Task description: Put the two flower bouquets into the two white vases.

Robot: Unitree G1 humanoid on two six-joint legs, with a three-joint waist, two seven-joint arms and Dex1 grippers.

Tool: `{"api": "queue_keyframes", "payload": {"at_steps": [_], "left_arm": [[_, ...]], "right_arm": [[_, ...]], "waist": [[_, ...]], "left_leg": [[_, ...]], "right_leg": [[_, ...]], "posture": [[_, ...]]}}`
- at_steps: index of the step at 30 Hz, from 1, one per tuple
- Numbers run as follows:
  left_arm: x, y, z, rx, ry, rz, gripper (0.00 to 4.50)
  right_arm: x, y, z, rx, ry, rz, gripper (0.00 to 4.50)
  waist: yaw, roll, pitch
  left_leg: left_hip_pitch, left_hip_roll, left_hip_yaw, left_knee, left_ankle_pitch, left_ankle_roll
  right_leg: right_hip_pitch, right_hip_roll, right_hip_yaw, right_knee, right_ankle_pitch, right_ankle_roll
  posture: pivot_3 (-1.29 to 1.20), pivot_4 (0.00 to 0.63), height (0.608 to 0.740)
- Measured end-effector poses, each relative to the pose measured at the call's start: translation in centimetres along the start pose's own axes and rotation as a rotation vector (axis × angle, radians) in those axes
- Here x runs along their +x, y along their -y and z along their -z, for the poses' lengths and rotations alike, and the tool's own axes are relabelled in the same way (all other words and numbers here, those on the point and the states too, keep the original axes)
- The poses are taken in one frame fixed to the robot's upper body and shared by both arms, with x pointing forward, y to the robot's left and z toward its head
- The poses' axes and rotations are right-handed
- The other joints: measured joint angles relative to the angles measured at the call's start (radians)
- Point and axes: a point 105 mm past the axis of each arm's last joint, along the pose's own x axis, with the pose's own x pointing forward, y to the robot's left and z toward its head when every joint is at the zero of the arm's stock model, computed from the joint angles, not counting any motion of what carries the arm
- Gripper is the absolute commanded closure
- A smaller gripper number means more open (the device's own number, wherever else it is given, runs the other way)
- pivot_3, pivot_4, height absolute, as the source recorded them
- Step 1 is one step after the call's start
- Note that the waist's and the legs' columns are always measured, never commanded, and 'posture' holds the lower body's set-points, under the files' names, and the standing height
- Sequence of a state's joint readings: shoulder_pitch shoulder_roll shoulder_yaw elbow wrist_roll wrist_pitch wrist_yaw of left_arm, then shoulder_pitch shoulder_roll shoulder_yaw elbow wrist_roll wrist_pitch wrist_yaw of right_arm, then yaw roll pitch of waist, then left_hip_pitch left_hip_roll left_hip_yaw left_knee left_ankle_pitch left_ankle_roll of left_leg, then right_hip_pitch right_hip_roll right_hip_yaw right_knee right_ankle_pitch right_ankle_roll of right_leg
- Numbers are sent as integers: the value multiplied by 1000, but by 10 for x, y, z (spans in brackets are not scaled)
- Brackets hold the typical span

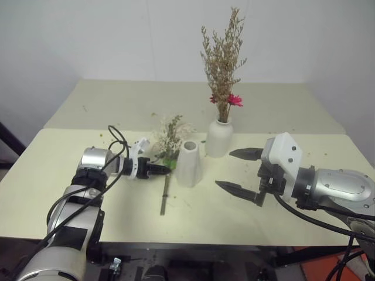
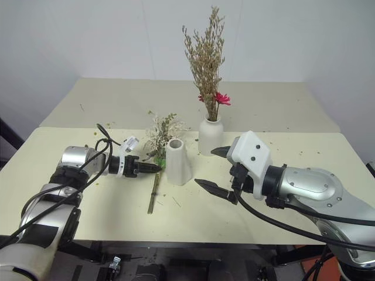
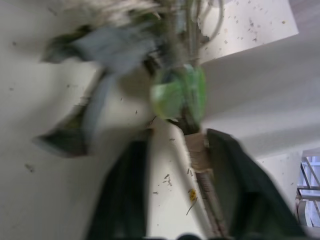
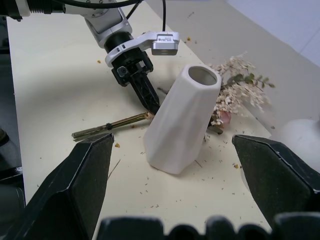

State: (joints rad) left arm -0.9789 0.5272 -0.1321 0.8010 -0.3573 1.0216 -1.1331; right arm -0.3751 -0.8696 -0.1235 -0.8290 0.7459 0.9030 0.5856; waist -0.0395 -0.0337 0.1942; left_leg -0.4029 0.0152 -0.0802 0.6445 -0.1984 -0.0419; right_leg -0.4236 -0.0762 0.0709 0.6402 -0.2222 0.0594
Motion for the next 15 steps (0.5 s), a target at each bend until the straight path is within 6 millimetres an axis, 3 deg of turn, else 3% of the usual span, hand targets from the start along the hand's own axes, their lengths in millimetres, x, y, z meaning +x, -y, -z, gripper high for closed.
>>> {"api": "queue_keyframes", "payload": {"at_steps": [2,11,15], "left_arm": [[-1,1,0,-6,5,14,4382],[2,0,2,-11,6,6,4382],[-11,-8,-3,0,62,-37,4382]], "right_arm": [[0,0,1,0,-3,2,0],[3,2,6,6,-22,9,0],[4,2,6,7,-18,15,0]], "waist": [[-2,0,0],[-4,0,0],[-7,0,0]], "left_leg": [[0,0,0,0,0,0],[0,0,0,0,0,0],[1,1,0,0,0,0]], "right_leg": [[0,0,0,0,0,0],[0,0,0,0,0,0],[0,0,0,1,0,0]], "posture": [[0,150,740],[0,150,740],[0,150,740]]}}
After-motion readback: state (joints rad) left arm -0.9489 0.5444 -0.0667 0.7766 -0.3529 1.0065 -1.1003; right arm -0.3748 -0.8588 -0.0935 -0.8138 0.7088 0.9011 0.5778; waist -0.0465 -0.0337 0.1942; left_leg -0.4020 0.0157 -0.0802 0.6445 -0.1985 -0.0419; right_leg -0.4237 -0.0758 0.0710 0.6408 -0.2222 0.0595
